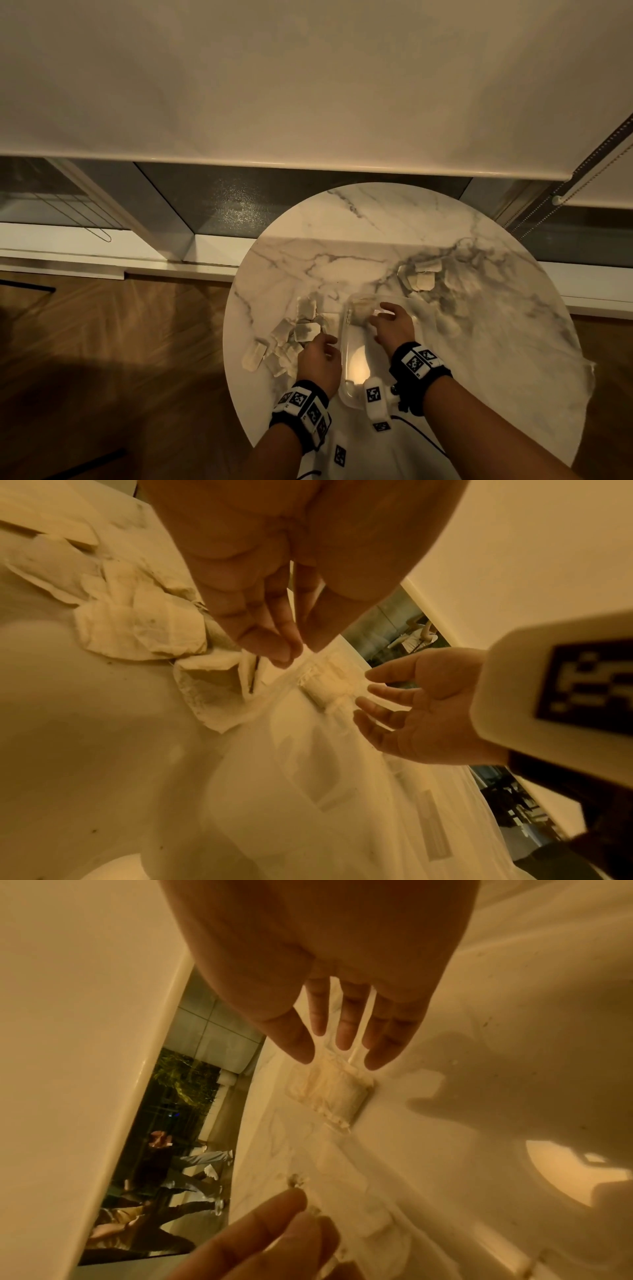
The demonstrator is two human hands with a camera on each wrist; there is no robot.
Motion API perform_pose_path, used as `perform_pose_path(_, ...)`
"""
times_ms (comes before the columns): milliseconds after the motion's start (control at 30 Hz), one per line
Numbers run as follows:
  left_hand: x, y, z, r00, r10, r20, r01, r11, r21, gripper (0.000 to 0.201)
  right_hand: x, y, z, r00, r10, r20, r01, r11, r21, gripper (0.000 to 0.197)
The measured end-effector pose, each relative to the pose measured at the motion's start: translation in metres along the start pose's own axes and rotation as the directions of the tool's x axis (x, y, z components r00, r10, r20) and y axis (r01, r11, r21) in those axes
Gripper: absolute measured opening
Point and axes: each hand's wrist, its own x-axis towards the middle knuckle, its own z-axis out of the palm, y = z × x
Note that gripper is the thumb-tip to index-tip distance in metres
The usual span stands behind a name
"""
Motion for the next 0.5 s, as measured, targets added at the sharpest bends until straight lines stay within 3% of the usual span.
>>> perform_pose_path(133, 0.002, -0.007, -0.019, 0.996, -0.013, -0.091, 0.013, 1.000, 0.001, 0.012, -0.019, -0.005, 0.001, 0.998, -0.045, 0.042, 0.045, 0.999, -0.011, 0.025)
perform_pose_path(267, 0.006, -0.017, -0.045, 0.987, -0.033, -0.156, 0.043, 0.997, 0.060, 0.010, -0.038, -0.005, 0.008, 0.978, -0.119, 0.174, 0.142, 0.982, -0.125, 0.014)
perform_pose_path(433, 0.036, -0.022, -0.069, 0.981, 0.050, -0.186, 0.010, 0.951, 0.309, 0.027, -0.055, -0.010, 0.015, 0.942, -0.182, 0.281, 0.259, 0.928, -0.267, 0.013)
perform_pose_path(500, 0.052, -0.024, -0.075, 0.992, 0.064, -0.107, -0.007, 0.882, 0.471, 0.040, -0.060, -0.009, 0.016, 0.940, -0.187, 0.286, 0.270, 0.918, -0.290, 0.013)
